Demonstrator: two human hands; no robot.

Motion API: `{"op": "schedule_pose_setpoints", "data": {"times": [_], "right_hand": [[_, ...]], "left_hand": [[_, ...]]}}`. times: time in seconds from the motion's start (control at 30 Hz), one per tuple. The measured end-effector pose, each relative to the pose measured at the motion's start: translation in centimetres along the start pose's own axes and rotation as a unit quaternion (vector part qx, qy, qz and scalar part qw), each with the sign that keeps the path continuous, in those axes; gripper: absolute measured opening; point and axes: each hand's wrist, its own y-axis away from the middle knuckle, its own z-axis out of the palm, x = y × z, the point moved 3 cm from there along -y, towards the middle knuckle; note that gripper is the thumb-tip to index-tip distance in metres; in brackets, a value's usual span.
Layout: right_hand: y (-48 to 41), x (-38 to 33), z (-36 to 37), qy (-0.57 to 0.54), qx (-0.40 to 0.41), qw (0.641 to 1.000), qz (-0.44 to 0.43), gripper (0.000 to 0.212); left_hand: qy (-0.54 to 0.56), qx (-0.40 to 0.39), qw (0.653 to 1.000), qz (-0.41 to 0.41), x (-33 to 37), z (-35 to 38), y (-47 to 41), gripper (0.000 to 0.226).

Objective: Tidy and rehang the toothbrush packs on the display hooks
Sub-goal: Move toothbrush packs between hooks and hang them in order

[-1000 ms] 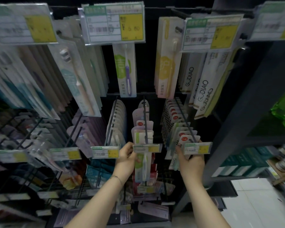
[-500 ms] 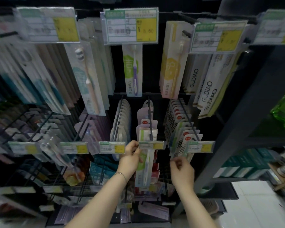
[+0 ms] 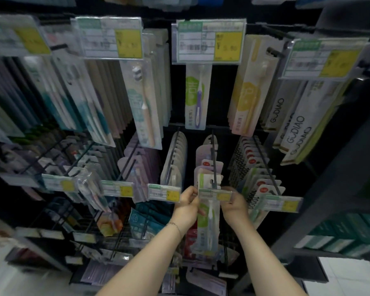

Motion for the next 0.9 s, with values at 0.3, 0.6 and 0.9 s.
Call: {"op": "schedule_pose_setpoints", "data": {"times": [0.3,0.6,0.9], "right_hand": [[-0.6,-0.4,0.2,-0.089,-0.033,0.995,0.019,0.023],[-0.1,0.0,-0.6,-0.044,-0.001,0.997,-0.068,0.025],[-1.2,-1.3,-1.6,0.047,-0.047,0.989,-0.131,0.030]], "left_hand": [[-0.005,-0.022,1.000,0.000,0.5,-0.4,0.2,0.011],[0.028,-0.025,0.999,-0.038,0.8,0.9,0.7,0.024],[0.095,-0.045,0.992,-0.073,-0.2,1.5,1.1,0.024]]}}
